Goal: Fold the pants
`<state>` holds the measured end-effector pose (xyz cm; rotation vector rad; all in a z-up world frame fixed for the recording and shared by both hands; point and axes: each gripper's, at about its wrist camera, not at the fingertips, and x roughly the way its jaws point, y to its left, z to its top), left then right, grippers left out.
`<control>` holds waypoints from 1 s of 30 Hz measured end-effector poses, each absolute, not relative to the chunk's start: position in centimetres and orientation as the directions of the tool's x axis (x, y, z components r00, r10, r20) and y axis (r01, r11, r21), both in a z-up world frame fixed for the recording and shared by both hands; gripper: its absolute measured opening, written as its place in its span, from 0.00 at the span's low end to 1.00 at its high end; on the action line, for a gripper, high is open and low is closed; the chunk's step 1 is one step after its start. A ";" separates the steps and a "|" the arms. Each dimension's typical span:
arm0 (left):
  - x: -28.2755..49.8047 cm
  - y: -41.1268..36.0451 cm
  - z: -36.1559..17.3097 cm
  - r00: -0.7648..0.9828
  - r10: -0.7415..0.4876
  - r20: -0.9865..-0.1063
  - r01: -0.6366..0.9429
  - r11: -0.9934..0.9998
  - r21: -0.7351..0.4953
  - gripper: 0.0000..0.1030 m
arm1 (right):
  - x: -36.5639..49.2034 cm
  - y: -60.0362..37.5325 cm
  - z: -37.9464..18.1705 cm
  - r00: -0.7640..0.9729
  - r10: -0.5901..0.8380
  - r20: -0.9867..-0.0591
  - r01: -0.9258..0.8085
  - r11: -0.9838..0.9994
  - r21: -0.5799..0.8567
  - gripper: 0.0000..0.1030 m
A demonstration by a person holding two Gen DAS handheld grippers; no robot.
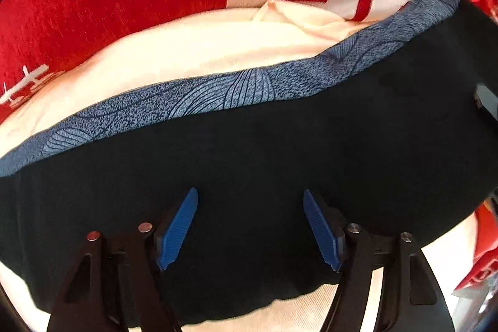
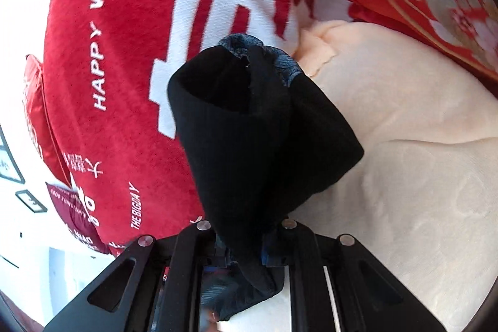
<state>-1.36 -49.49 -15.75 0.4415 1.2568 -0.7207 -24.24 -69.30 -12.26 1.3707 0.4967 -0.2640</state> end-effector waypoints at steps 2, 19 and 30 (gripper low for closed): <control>-1.6 -49.5 -15.5 0.140 -0.244 -0.960 0.717 0.693 -0.072 0.69 | -23.6 -68.8 -12.2 0.856 0.116 -0.505 0.473 0.220 0.853 0.13; 6.1 -37.4 -11.3 0.128 -0.184 -0.975 0.596 0.799 -0.072 0.71 | -15.8 -61.1 -3.4 0.746 0.123 -0.655 0.480 0.583 0.656 0.13; 14.1 -22.3 -10.9 0.185 -0.088 -0.979 0.457 0.889 0.006 0.71 | -5.8 -47.2 -5.0 0.570 0.116 -0.813 0.459 0.776 0.433 0.14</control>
